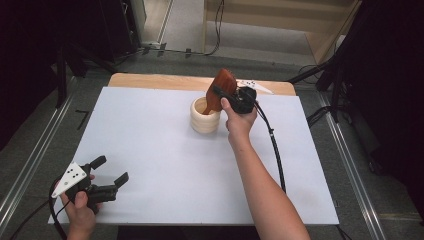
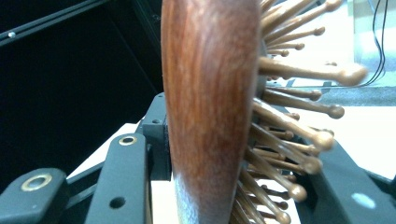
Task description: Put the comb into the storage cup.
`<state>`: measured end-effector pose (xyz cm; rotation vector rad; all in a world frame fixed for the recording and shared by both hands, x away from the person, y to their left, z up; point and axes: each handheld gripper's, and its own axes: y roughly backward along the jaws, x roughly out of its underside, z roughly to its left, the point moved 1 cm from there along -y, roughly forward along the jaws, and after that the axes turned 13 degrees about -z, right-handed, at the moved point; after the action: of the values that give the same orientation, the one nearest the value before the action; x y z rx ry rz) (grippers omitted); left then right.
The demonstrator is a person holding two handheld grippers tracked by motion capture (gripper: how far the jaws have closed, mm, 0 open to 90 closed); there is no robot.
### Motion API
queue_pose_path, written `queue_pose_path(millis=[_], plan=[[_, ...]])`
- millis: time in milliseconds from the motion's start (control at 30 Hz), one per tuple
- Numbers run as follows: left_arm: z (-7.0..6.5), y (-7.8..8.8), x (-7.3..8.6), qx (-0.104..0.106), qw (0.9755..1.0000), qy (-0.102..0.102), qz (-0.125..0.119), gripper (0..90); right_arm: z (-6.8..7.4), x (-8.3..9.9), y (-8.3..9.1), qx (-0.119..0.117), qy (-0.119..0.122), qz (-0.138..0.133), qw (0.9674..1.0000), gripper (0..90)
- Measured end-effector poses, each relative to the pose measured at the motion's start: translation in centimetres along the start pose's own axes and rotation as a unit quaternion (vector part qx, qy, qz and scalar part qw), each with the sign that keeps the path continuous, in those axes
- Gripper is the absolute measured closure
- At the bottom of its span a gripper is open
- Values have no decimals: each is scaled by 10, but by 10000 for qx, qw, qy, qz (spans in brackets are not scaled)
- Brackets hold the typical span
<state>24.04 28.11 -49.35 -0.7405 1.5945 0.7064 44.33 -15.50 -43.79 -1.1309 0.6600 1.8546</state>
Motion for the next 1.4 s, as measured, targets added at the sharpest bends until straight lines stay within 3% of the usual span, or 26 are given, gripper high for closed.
queue_pose_path(millis=[400, 500, 867, 1200, 1400], plan=[[-1, -1, 0, -9, 10000, -35, 28, 0, -7, 5, -3, 51, -342, -43, 9994, 512], [-1, -1, 0, -10, 10000, -46, 38, 0, -13, 5, -2, 110, -516, -59, 9986, 493], [-1, -2, 0, -17, 10000, -64, 52, 0, -21, 3, -1, 108, -742, 90, 9971, 406], [-1, -2, 0, -17, 10000, -61, 52, 0, -23, 5, 0, 106, -661, 297, 9973, 302], [-1, -2, 0, -1, 10000, -71, 45, 0, -20, 4, 0, 61, -469, 378, 9982, 143]])
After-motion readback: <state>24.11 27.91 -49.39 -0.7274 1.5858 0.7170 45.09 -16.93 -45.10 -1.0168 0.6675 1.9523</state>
